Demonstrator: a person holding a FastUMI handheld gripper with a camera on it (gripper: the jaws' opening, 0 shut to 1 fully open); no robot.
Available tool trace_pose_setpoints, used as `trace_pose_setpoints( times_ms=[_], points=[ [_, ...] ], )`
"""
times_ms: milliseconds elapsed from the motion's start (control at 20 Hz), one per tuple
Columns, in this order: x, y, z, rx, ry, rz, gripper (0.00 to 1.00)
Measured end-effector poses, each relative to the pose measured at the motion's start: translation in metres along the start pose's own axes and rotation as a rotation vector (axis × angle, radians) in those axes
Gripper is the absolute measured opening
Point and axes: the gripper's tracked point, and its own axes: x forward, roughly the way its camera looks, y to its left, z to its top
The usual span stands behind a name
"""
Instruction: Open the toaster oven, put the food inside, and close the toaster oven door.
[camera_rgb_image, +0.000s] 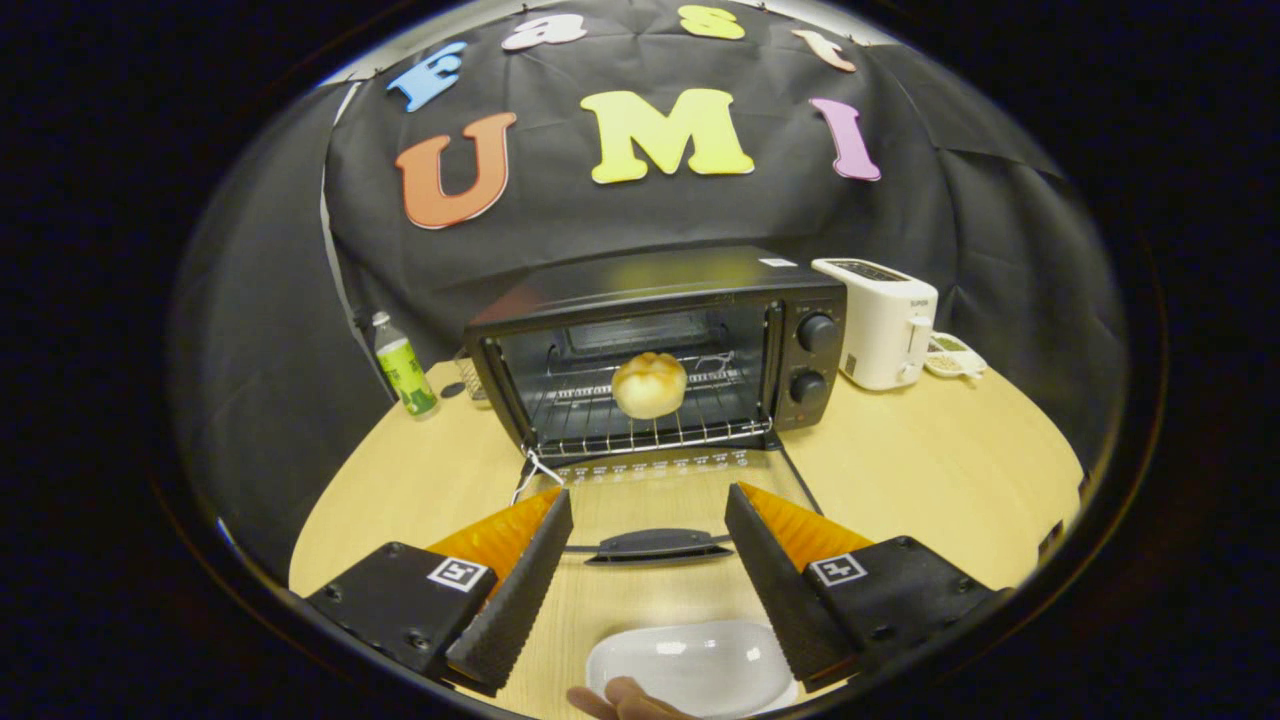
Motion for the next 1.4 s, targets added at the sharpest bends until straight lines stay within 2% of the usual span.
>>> trace_pose_setpoints(
  times_ms=[200,500,650,1200,1400],
  points=[
    [0.007,0.004,-0.028,-0.046,0.051,-0.001,1.00],
    [0.025,0.001,-0.076,-0.023,0.182,-0.018,1.00],
    [0.032,0.002,-0.085,-0.023,0.203,-0.010,1.00],
    [0.051,-0.010,-0.083,0.035,0.201,-0.038,1.00],
    [0.048,-0.010,-0.071,0.011,0.172,-0.052,1.00]
  ],
)
